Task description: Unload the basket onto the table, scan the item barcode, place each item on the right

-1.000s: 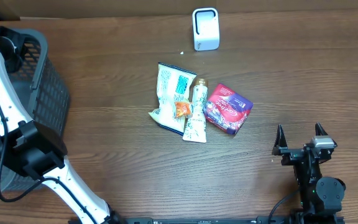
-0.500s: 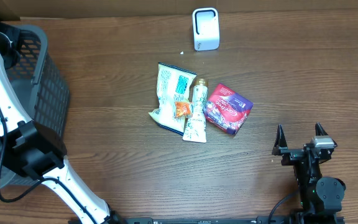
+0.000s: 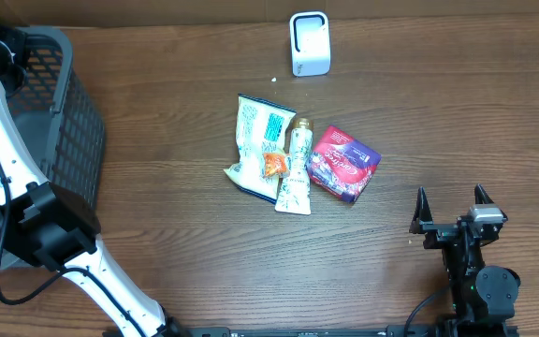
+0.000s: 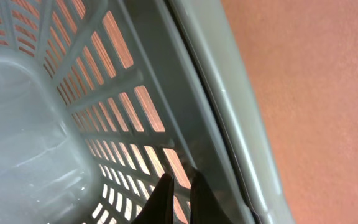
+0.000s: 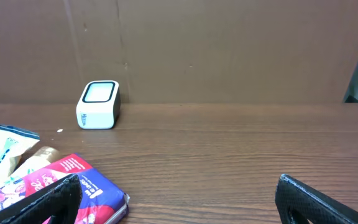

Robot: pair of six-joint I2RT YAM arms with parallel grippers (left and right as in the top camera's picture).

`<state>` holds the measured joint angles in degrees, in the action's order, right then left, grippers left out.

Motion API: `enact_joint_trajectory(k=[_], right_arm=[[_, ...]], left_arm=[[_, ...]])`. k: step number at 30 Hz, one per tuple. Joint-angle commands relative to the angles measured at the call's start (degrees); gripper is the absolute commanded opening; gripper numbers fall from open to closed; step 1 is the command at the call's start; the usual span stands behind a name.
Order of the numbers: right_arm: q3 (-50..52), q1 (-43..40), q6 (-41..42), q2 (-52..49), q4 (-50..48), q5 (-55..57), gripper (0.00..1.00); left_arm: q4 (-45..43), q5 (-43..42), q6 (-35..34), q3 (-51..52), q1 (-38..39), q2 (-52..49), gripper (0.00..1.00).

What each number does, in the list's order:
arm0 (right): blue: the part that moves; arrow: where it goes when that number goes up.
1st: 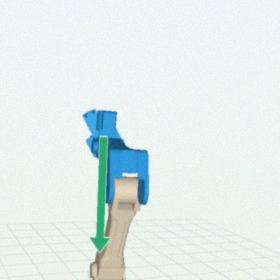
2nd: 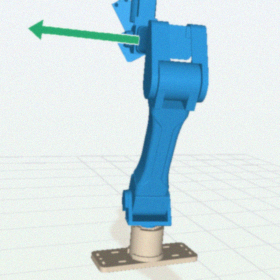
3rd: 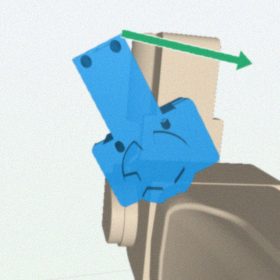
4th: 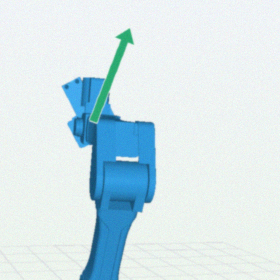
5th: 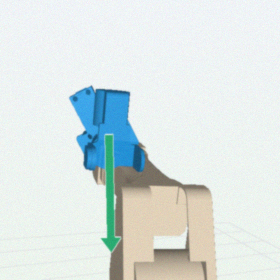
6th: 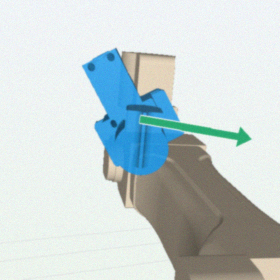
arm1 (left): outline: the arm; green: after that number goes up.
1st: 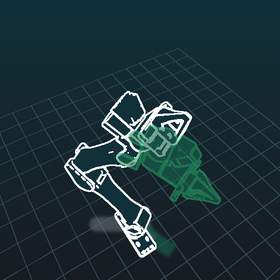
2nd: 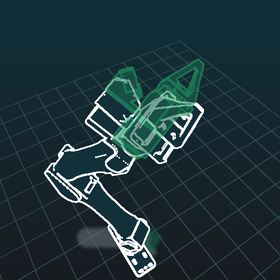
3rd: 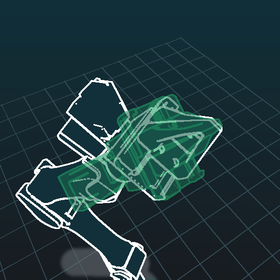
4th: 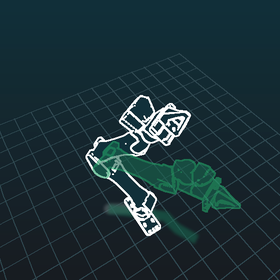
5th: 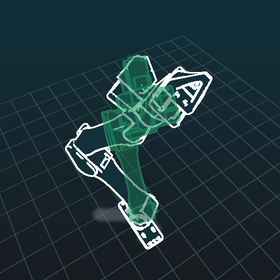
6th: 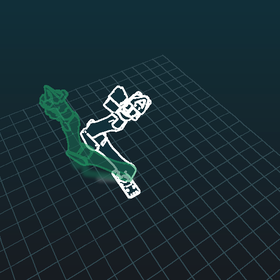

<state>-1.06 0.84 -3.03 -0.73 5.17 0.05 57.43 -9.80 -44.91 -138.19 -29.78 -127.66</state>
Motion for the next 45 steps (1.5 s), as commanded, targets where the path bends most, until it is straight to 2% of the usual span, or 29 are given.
enact_joint_trajectory(k=[1, 9, 11, 13, 19, 20, 21, 22, 23, 25, 30, 38, 41, 45], right_arm=[[0.6, 0.2, -0.2, 0.6, -0.4, 0.3, 1.0], [0.6, 0.2, -0.2, 0.6, -0.4, 0.3, 1.0], [0.6, 0.2, -0.2, 0.6, -0.4, 0.3, 1.0], [0.6, 0.2, -0.2, 0.6, -0.4, 0.3, 1.0], [0.6, 0.2, -0.2, 0.6, -0.4, 0.3, 1.0], [0.6, 0.2, -0.2, 0.6, -0.4, 0.3, 1.0], [0.6, 0.2, -0.2, 0.6, -0.4, 0.3, 1.0], [0.6, 0.2, -0.2, 0.6, -0.4, 0.3, 1.0], [0.6, 0.2, -0.2, 0.6, -0.4, 0.3, 1.0], [0.6, 0.2, -0.2, 0.6, -0.4, 0.3, 1.0], [0.6, 0.2, -0.2, 0.6, -0.4, 0.3, 1.0], [0.6, 0.2, -0.2, 0.6, -0.4, 0.3, 1.0], [0.6, 0.2, -0.2, 0.6, -0.4, 0.3, 1.0], [0.6, 0.2, -0.2, 0.6, -0.4, 0.3, 1.0]], left_arm=[[-0.3, -2.6, -0.3, -1.0, -0.5, 0.5, 0.04], [2.6, -10.8, -0.1, -5.0, -2.8, 7.7, 0.04], [8.3, -12.3, 0.0, -5.2, -4.1, 12.5, 0.06], [13.2, -12.3, 1.4, -5.2, -4.7, 15.7, 0.13], [31.5, -11.0, 12.9, -5.2, -5.0, 24.5, 0.29], [34.6, -9.6, 14.0, -5.2, -5.0, 25.6, 0.39], [38.0, -7.6, 14.3, -5.2, -5.0, 26.5, 0.79], [39.4, -5.8, 15.4, -5.0, -5.0, 27.4, 1.0], [39.4, -6.9, 21.8, -4.3, -5.0, 28.4, 1.0], [39.4, -10.4, 28.7, -2.8, -4.7, 30.1, 1.0], [39.4, -13.2, 29.3, 5.9, -4.7, 36.9, 1.0], [39.4, -12.3, 30.3, 28.1, -4.7, 50.7, 1.0], [39.4, -12.3, 30.3, 32.5, -4.7, 53.4, 1.0], [39.4, -12.3, 30.3, 33.2, -4.7, 53.8, 1.0]])
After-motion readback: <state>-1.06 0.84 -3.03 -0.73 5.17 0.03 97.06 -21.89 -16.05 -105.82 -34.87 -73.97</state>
